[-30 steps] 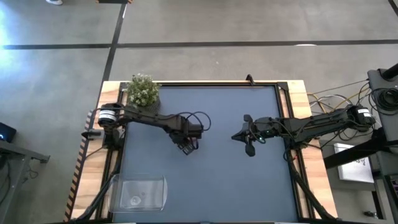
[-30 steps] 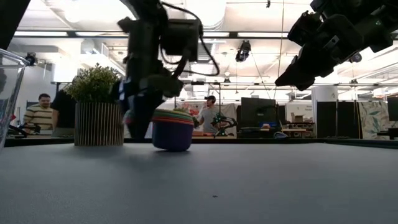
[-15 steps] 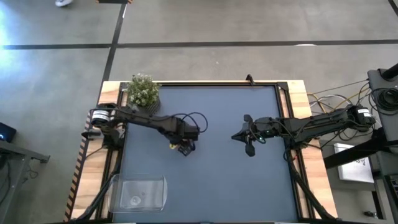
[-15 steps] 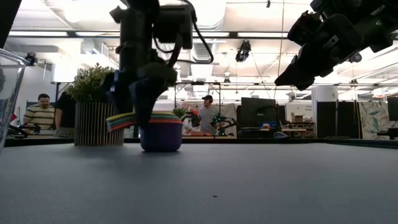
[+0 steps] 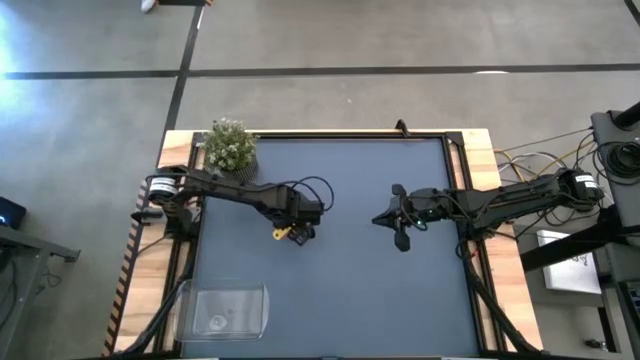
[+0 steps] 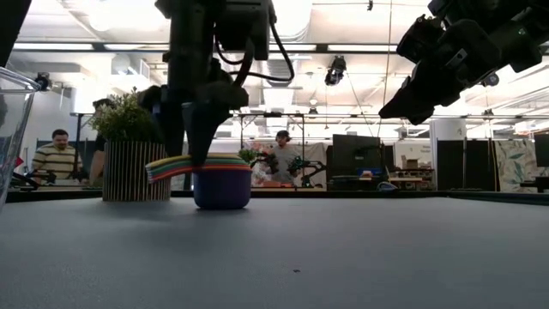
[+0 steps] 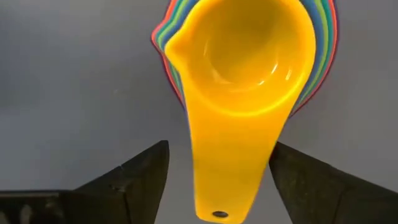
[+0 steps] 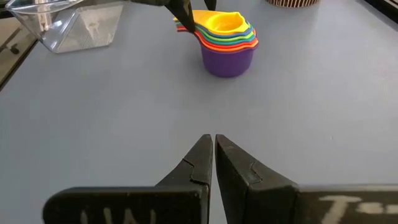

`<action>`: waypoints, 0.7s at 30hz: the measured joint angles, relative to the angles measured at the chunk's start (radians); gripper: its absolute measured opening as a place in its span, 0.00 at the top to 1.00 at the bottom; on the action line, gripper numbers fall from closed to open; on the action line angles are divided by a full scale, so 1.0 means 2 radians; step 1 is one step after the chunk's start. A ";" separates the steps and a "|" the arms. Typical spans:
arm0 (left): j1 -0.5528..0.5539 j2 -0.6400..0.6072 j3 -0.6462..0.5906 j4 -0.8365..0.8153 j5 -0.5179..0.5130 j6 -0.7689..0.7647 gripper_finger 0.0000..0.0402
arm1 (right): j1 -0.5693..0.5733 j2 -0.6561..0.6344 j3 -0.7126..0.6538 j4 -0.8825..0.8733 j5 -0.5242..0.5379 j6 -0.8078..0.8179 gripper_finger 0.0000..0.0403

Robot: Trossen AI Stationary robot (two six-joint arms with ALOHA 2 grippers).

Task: Nest measuring cups in basket
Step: Put the stacked measuring cups into the transparent bin

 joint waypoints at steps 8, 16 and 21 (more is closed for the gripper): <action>-0.006 0.016 0.000 0.006 0.000 0.009 0.38 | 0.000 0.000 0.000 0.002 0.000 0.000 0.98; -0.006 0.033 0.000 0.003 0.000 0.012 0.42 | 0.000 0.000 0.000 0.002 0.000 0.000 0.98; -0.006 0.040 0.000 0.000 0.000 0.014 0.58 | 0.000 0.000 0.000 0.002 0.000 0.000 0.98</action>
